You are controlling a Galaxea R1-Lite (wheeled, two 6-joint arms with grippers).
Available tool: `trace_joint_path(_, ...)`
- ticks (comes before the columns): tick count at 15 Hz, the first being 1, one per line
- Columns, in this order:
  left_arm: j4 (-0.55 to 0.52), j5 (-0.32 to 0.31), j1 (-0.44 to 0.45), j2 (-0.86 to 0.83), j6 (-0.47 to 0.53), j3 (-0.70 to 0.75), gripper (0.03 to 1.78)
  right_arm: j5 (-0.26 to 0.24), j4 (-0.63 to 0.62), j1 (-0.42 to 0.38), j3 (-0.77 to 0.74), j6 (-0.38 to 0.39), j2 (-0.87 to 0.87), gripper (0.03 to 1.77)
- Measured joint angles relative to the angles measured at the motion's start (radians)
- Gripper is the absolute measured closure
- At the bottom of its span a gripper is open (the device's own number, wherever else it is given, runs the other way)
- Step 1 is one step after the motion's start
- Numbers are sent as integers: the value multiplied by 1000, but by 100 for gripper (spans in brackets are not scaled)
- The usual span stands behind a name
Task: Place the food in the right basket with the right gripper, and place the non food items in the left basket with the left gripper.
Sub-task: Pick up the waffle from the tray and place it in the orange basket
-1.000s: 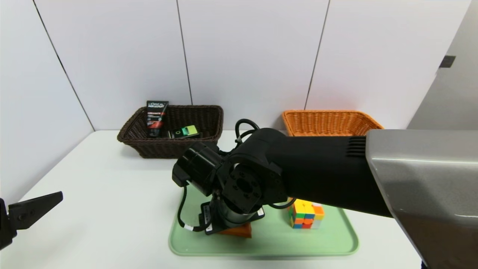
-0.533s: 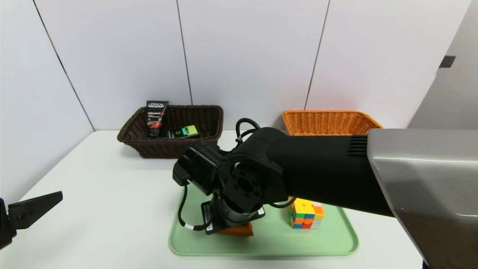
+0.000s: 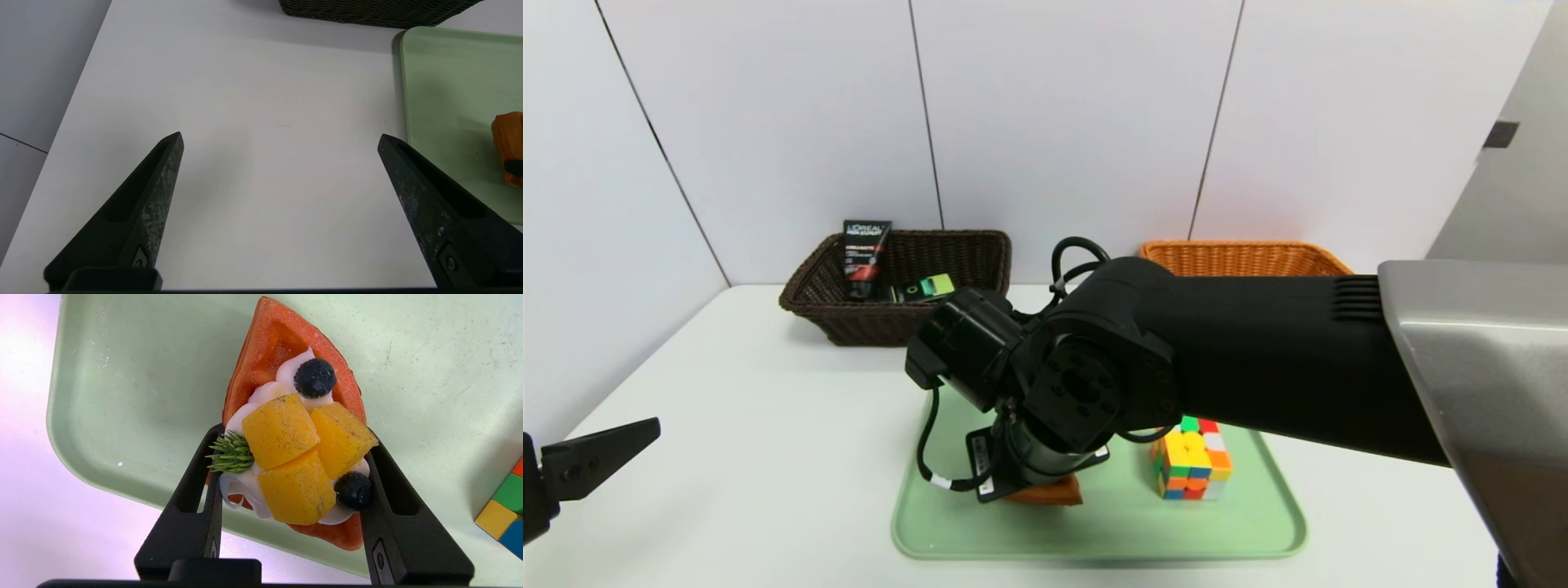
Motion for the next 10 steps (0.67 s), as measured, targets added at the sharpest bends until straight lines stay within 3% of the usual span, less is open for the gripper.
trace_joint_path(8,1,0,0,0,0,1,12,-4,0,0,1,0,-21,91)
trace_joint_path(10,1,0,0,0,0,1,12,-25,1,0,1,-1,-34,91)
